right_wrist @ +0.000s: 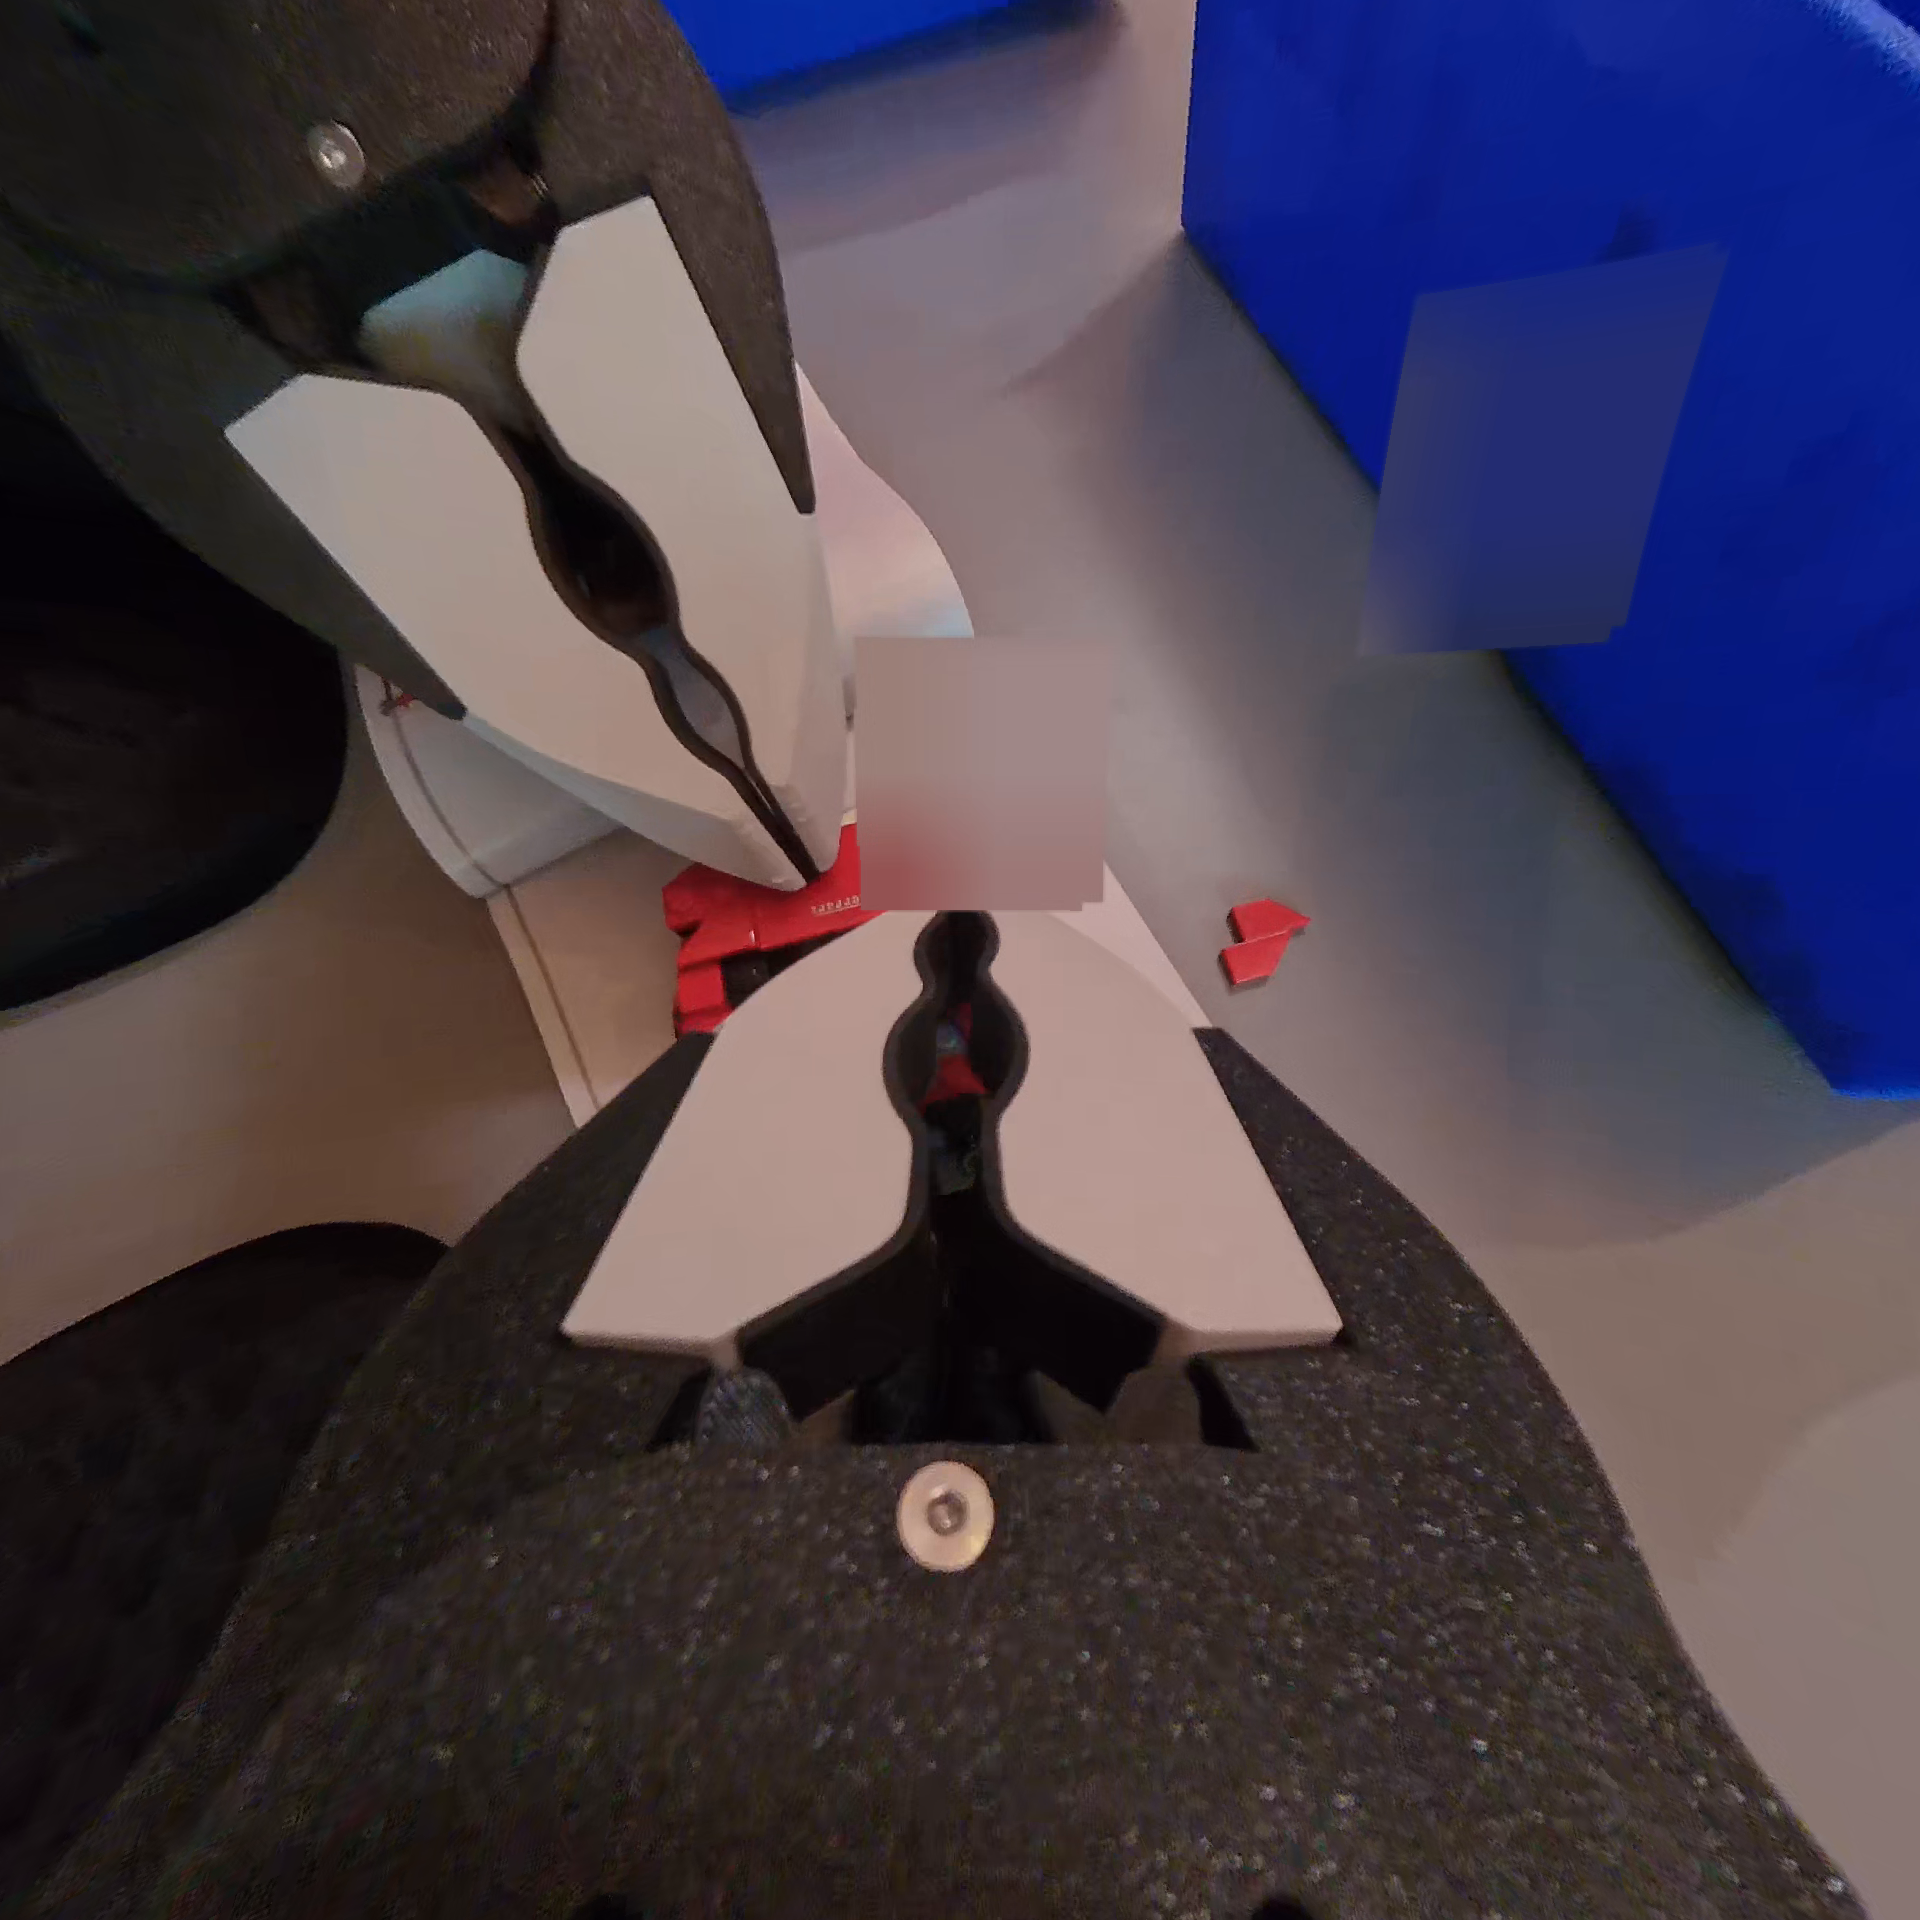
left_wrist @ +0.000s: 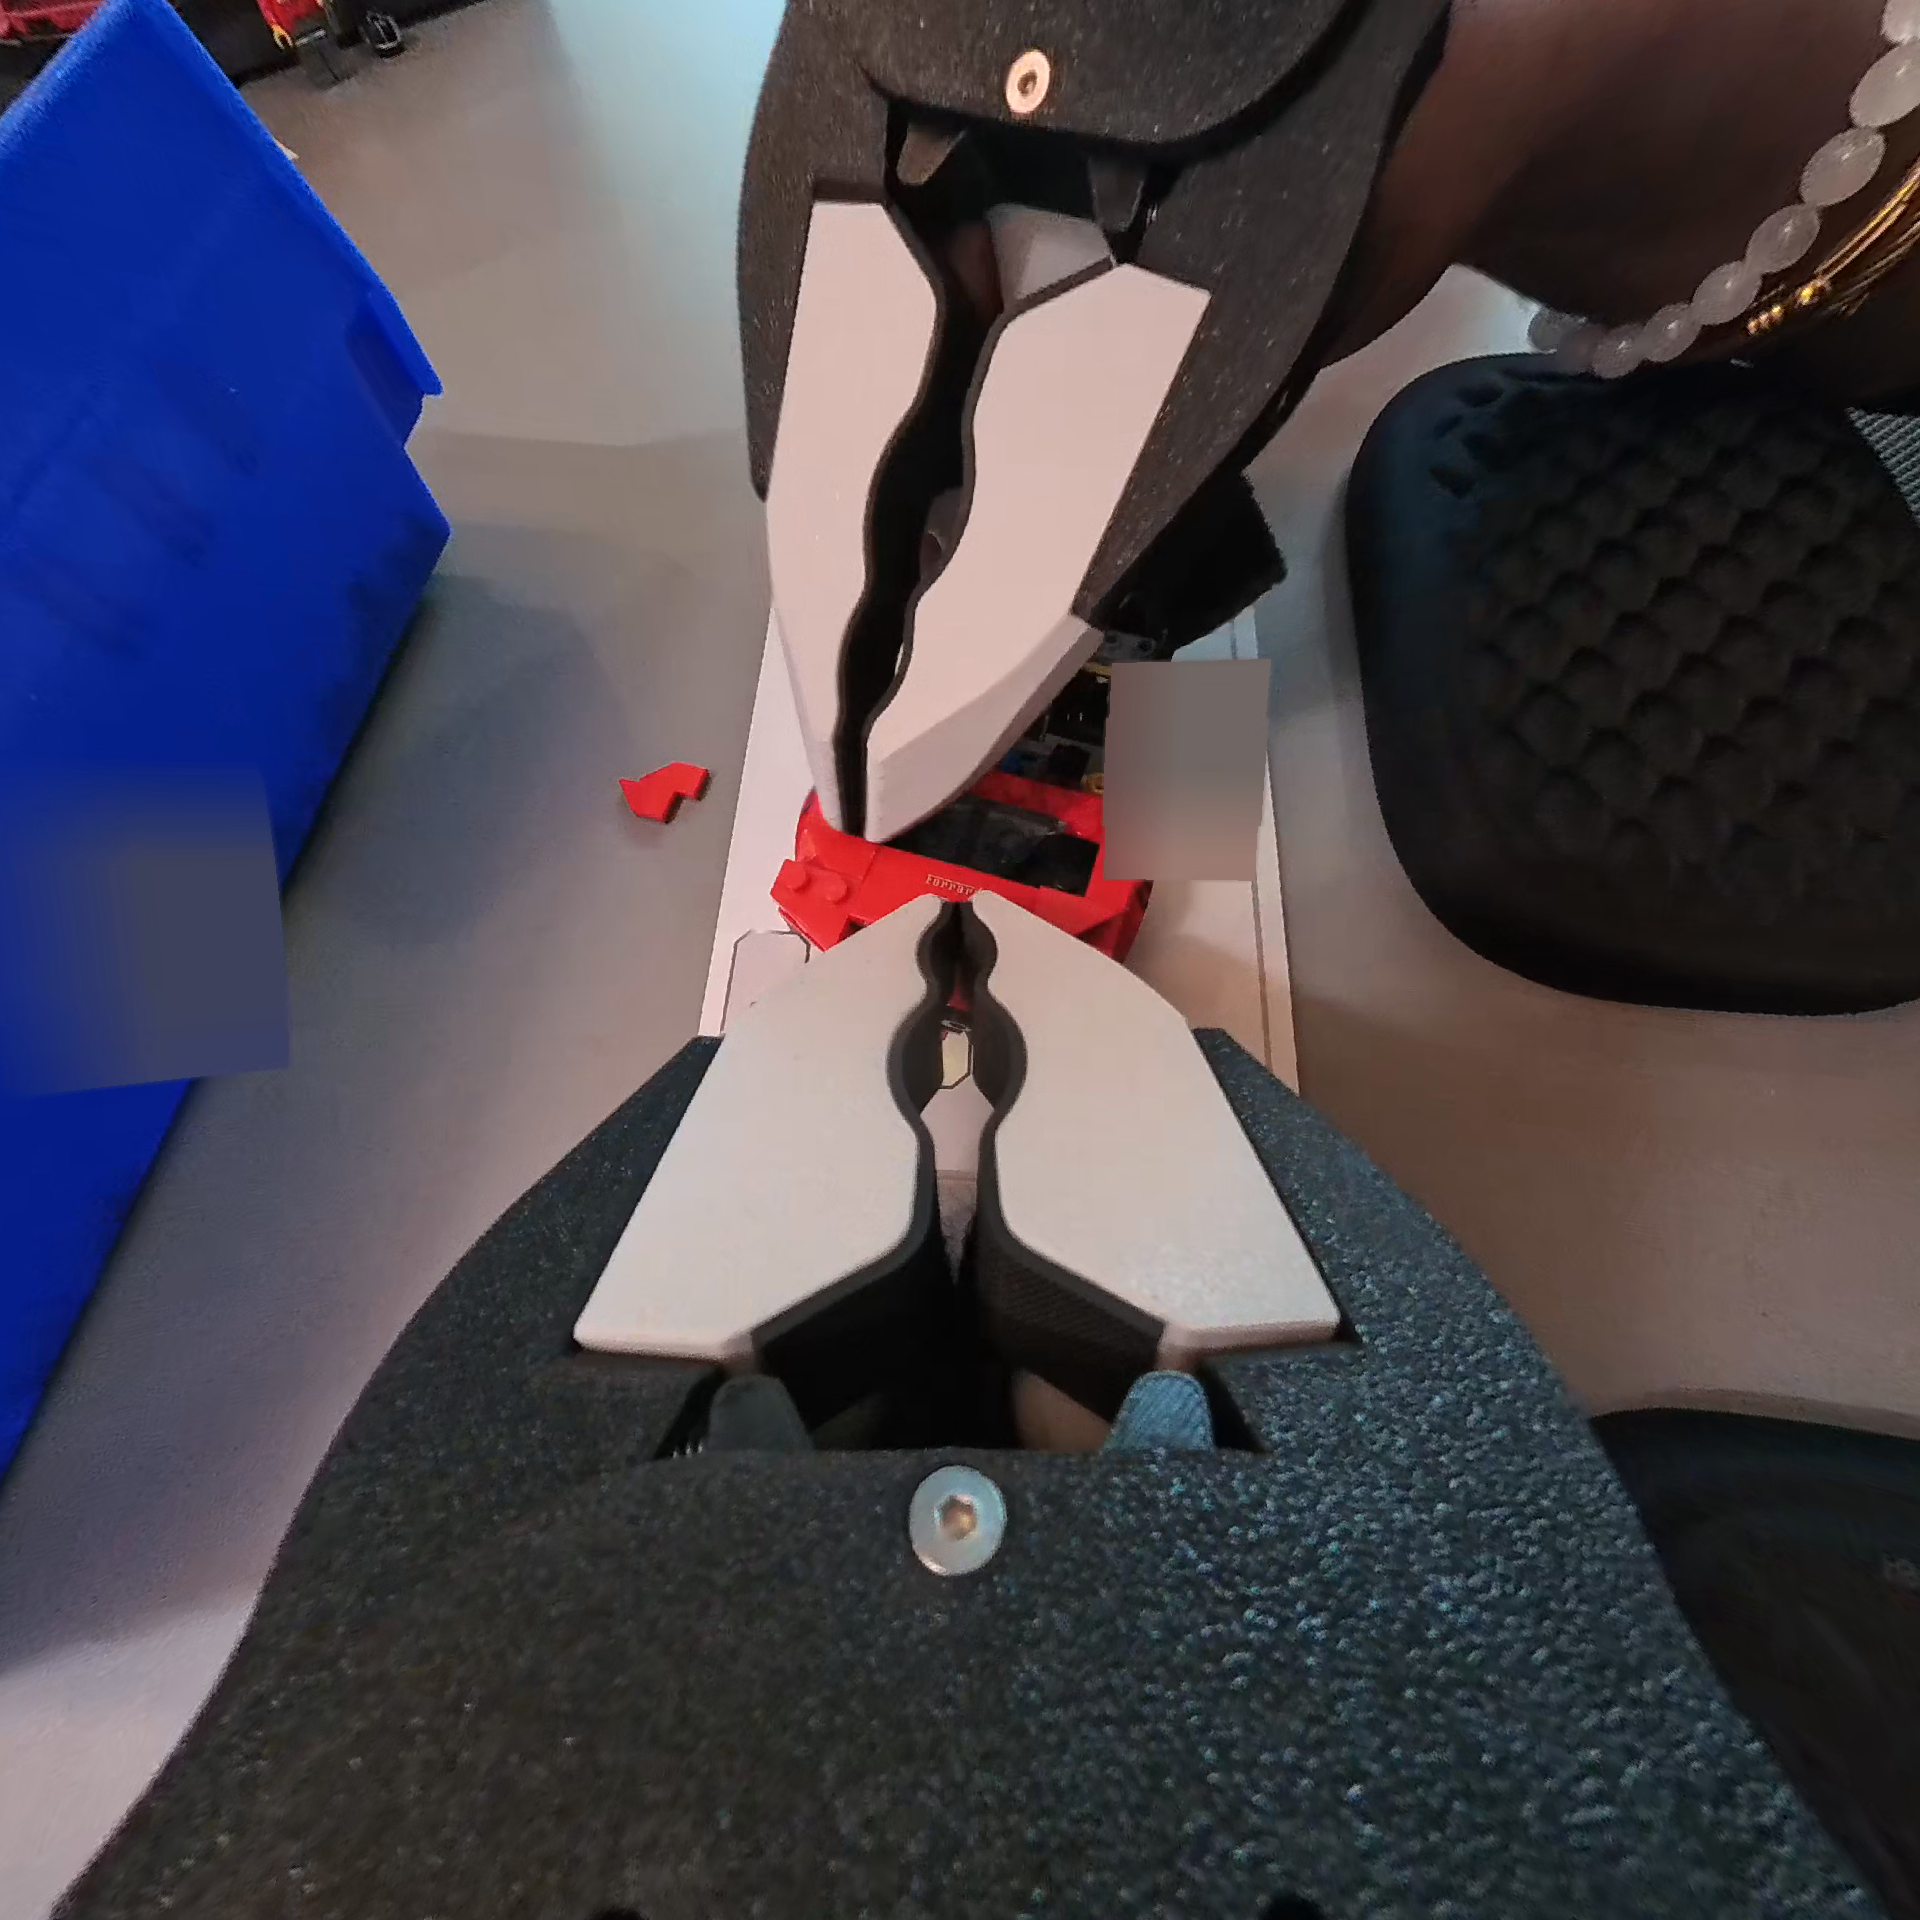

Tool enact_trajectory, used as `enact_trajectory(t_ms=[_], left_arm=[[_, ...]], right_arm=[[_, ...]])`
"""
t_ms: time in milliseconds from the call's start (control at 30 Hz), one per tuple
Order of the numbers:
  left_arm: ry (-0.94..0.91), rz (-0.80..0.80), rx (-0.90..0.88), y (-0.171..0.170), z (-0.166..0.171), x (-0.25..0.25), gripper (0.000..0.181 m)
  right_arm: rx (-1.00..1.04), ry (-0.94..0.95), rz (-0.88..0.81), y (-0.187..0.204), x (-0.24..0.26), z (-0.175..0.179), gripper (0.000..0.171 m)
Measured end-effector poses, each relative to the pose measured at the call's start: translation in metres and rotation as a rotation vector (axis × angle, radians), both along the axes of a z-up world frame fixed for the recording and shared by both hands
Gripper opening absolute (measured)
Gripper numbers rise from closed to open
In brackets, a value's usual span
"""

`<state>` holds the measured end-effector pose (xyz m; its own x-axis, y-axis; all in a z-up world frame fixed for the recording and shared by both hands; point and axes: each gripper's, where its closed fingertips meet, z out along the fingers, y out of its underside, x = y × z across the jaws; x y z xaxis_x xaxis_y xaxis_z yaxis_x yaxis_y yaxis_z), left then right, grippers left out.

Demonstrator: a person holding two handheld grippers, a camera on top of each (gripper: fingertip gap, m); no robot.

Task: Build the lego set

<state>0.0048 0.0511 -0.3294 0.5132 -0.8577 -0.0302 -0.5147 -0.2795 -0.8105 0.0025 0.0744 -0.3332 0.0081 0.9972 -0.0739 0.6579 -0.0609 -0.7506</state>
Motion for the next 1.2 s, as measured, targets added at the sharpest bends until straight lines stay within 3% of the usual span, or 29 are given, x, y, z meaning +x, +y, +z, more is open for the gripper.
enact_trajectory(t_ms=[100,200,333,400,433,633,733,967,1200], left_arm=[[-0.001,-0.003,0.001,0.0,0.0,0.0,0.0],[-0.009,0.002,0.007,0.0,0.0,0.0,0.0],[0.052,0.0,0.058,0.001,0.001,-0.002,0.0],[0.07,0.007,0.108,0.001,0.01,-0.006,0.007],[0.047,0.01,0.123,-0.001,0.018,-0.006,0.022],[-0.144,0.139,0.184,-0.027,0.069,-0.025,0.055],[-0.261,0.26,0.232,-0.046,0.082,-0.04,0.069],[-0.38,0.441,0.224,-0.086,0.072,-0.068,0.076],[-0.27,0.493,0.214,-0.105,0.057,-0.091,0.076]], right_arm=[[0.024,-0.001,0.013,0.0,0.001,0.002,0.0],[-0.042,0.124,0.022,0.001,0.008,0.024,0.003],[-0.09,0.074,0.034,0.006,0.043,0.022,0.073],[-0.082,0.037,0.047,0.003,0.057,0.011,0.085],[-0.071,0.039,0.057,0.0,0.06,0.007,0.086],[0.003,0.064,0.087,-0.009,0.056,-0.002,0.072],[-0.032,0.077,0.09,-0.012,0.05,-0.005,0.082],[0.033,-0.045,0.135,-0.018,0.034,-0.018,0.094],[0.056,-0.111,0.147,-0.016,0.016,-0.031,0.091]])
